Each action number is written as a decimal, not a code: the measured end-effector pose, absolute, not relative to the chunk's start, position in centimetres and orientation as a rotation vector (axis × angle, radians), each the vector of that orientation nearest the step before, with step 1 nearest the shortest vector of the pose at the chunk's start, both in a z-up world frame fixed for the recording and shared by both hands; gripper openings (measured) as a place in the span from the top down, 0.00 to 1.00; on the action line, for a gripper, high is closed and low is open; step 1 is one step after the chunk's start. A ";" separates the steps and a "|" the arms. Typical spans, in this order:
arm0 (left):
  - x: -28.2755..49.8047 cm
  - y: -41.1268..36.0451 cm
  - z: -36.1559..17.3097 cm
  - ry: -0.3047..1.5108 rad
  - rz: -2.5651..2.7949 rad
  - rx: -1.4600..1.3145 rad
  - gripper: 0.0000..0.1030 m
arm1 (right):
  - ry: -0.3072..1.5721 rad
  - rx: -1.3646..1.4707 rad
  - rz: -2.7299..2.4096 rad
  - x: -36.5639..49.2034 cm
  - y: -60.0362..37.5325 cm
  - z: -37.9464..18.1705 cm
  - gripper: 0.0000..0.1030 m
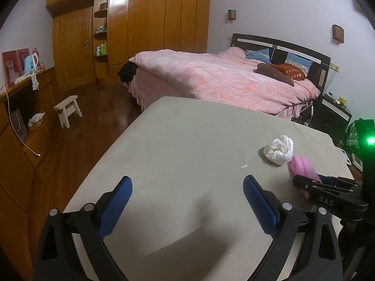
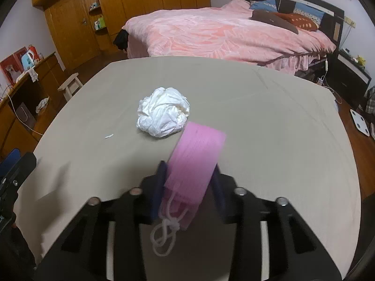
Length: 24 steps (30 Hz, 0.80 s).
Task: Collect trash
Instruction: 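Return to the table and grasp the pink mask with the right tool, then grasp the white tissue with the left tool while the right holds the pink mask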
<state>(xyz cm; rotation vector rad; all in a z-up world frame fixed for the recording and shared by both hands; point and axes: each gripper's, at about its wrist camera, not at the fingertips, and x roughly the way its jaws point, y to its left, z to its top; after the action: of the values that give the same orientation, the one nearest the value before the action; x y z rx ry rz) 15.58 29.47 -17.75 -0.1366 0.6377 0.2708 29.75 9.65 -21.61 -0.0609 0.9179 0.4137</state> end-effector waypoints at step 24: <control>24.5 22.0 -16.2 0.618 0.105 -0.061 0.10 | 0.848 -0.016 0.327 34.1 1.1 -18.8 0.89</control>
<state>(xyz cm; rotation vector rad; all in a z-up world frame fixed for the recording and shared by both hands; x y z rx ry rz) 24.52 22.05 -16.22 -0.0614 0.6185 0.1046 34.13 1.07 -18.84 -0.0159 0.8477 0.3273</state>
